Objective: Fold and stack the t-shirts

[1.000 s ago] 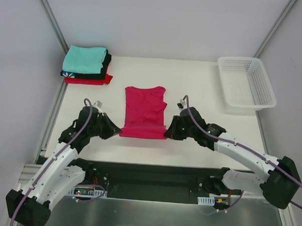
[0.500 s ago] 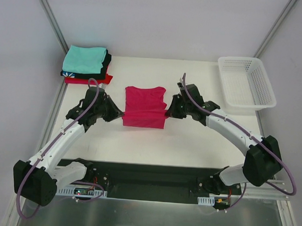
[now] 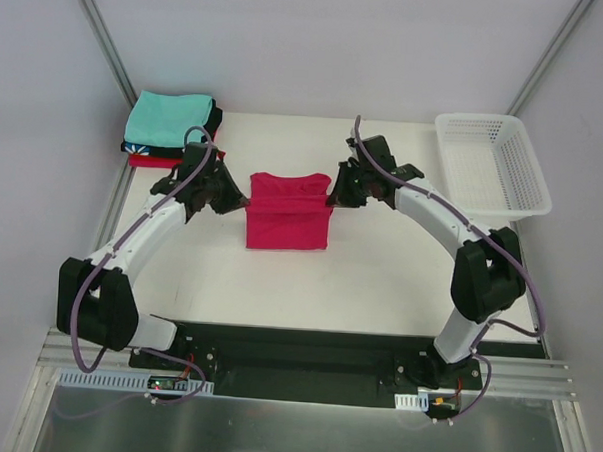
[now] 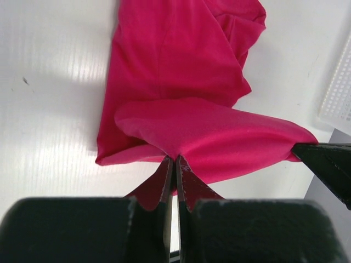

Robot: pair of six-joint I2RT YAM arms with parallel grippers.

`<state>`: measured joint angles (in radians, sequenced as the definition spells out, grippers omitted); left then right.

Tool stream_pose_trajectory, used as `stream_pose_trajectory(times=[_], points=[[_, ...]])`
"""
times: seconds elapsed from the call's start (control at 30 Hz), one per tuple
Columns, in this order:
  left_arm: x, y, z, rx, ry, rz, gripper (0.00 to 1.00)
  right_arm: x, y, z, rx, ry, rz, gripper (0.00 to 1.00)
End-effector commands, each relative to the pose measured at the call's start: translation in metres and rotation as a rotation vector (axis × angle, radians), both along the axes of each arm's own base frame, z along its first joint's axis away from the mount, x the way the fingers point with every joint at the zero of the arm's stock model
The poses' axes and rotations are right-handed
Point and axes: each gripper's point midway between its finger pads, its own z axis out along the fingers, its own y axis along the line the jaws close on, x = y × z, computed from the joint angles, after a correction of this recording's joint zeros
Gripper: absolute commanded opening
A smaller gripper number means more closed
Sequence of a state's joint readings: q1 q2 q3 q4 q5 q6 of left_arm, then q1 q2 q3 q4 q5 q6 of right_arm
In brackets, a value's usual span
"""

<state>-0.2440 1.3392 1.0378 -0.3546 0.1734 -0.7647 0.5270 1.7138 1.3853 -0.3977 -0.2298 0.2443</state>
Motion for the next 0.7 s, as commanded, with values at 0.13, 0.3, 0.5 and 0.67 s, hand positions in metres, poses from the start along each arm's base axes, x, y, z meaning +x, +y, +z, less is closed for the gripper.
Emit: stream_pose_trajectory(times=[0.13,0.3,0.5,0.67], points=[[0.050,0.005,0.001,0.034,-0.041,-0.003,0.00,0.030,-0.003,0.002,-0.013,0.001,0.019,0.01],[0.070,0.007,-0.014,0.041,-0.019,0.002,0.00,0.042,-0.006,-0.007,-0.017,0.009,0.018,0.01],[0.098,0.013,-0.025,0.040,-0.006,0.024,0.00,0.062,-0.008,-0.021,-0.006,0.031,0.016,0.01],[0.128,0.016,-0.039,0.029,0.012,0.043,0.00,0.090,-0.001,-0.031,0.018,0.035,0.024,0.01]])
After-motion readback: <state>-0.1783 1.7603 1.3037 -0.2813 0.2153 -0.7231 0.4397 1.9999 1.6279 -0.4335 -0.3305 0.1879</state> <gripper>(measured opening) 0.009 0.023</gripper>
